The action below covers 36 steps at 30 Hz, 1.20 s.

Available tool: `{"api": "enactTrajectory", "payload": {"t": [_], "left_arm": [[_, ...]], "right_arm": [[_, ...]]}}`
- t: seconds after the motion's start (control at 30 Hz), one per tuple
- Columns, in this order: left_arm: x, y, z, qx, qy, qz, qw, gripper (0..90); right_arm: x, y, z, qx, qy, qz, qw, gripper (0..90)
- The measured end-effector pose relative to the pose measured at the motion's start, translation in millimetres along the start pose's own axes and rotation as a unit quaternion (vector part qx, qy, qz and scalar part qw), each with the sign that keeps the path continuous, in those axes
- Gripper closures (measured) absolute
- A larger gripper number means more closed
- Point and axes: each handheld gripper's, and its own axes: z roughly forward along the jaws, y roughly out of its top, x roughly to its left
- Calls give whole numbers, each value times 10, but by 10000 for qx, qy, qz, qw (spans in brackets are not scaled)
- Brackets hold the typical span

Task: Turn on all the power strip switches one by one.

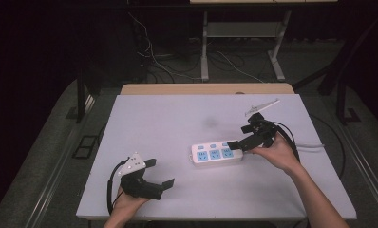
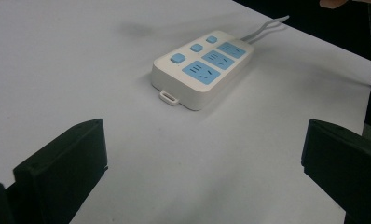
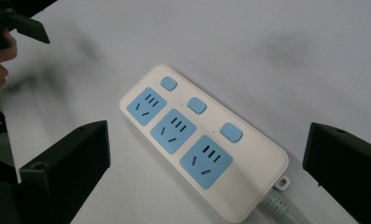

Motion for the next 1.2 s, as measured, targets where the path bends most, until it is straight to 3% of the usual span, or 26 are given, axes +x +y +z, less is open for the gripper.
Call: {"api": "enactTrajectory", "payload": {"t": [0.17,0.23,0.27,0.37,0.7,1.07,1.2], "left_arm": [[6,0,3,2,3,-9,10000,0],[3,0,-1,-16,5,-9,10000,0],[2,-1,-2,-17,10,-12,10000,0],[9,-1,-3,-9,6,-12,10000,0],[10,-2,-3,-13,8,-6,10000,0],[16,-4,-3,-17,13,-8,10000,0],[17,-5,-3,-15,15,-9,10000,0]], "right_arm": [[-6,15,78,79,-113,65,9999,8],[-9,14,94,111,-145,75,9998,55],[-13,11,100,111,-144,68,9998,164],[-20,20,120,49,-141,116,9998,244],[-67,27,214,60,-98,193,9997,425],[-132,20,369,103,28,378,9992,480],[-141,12,402,103,61,400,9991,542]]}}
